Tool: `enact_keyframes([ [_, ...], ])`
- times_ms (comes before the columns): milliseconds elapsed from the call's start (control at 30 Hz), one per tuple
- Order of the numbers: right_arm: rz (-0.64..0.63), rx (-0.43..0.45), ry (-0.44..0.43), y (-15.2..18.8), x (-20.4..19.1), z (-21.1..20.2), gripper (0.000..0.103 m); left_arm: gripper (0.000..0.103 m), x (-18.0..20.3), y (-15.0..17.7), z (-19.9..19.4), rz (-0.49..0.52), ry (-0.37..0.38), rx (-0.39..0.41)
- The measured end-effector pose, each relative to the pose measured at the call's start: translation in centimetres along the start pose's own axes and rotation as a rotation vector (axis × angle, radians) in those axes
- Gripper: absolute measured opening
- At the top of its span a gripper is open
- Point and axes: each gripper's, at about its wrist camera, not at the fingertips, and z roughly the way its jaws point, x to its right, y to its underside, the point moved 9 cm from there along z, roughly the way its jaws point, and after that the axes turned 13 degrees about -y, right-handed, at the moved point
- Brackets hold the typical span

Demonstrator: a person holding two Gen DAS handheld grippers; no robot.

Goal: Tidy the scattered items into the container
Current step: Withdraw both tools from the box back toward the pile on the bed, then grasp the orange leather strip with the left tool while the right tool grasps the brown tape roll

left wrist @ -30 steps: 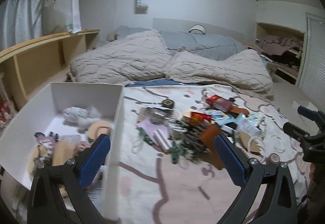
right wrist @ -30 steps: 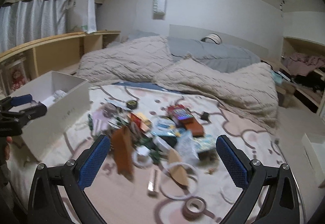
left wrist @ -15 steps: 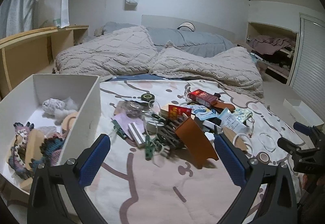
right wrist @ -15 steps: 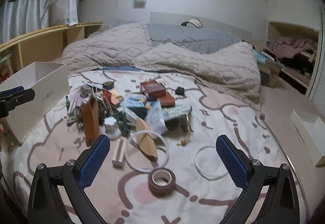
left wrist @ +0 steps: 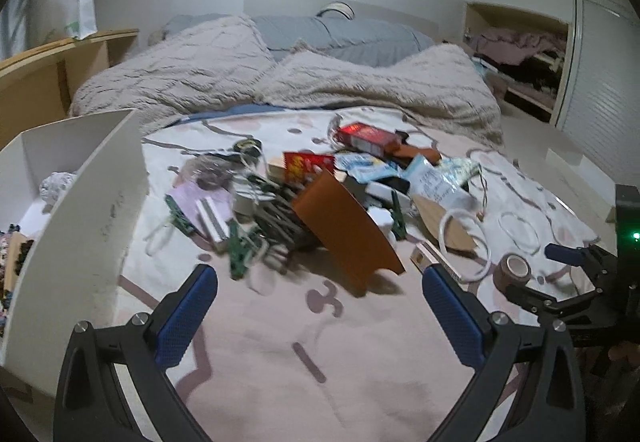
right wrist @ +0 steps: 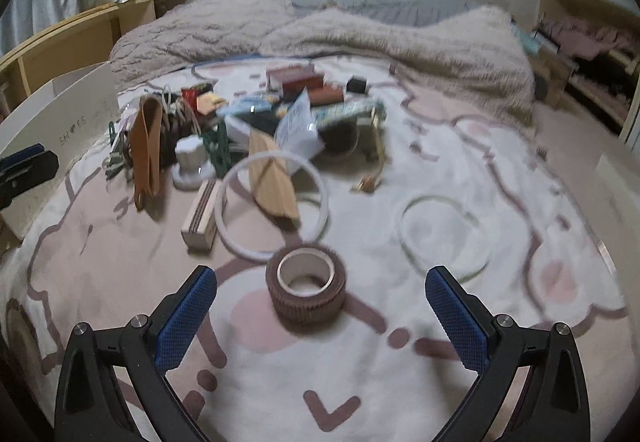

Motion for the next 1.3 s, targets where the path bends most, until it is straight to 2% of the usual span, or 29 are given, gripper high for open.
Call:
enact_keyframes([
  [233, 0.059, -0.067, 0.031, 1.5, 1.2, 1.6, 0.103, 0.103, 1.4, 1.2, 2.0, -0.024, 0.044, -0.085],
  [300, 0.083, -0.122, 0.046, 2.3, 1.6, 2.4, 0.103, 0.103, 1.5, 1.6, 2.4, -0.054, 0.064, -0.108],
  [700, 0.074, -0.120, 0.063, 2.6, 1.5, 2.4, 0.103, 0.103, 3.6, 0.1, 5.3, -0.094, 0.083, -0.169],
  [867, 0.075, -0.118, 0.056, 2.5, 1.7, 2.6, 0.103, 0.101, 4.0, -0.2, 7.5, -0.120, 0.064, -0.196],
  [933, 0.077, -0.117, 0.051, 2.6, 1.8, 2.6, 0.103, 0.088, 4.2, 0.0, 8.3, -0.127, 0.075, -0.216],
  [1067, 0.079, -0.110, 0.044, 2.5, 1.8, 2.6, 0.103, 0.079, 4.4, 0.7, 9.2, -0.136, 0.081, -0.250],
  [1167, 0.078, -0.091, 0.041, 2.5, 1.8, 2.5, 0.103, 0.067, 4.6, 0.9, 9.2, -0.137, 0.095, -0.249],
  [1233, 0.080, -0.085, 0.032, 2.5, 1.8, 2.5, 0.103, 0.054, 4.9, 0.9, 9.0, -0.131, 0.105, -0.242],
  [1300, 0.082, -0.077, 0.020, 2.4, 1.8, 2.3, 0.103, 0.053, 5.2, 1.0, 8.9, -0.119, 0.109, -0.241],
])
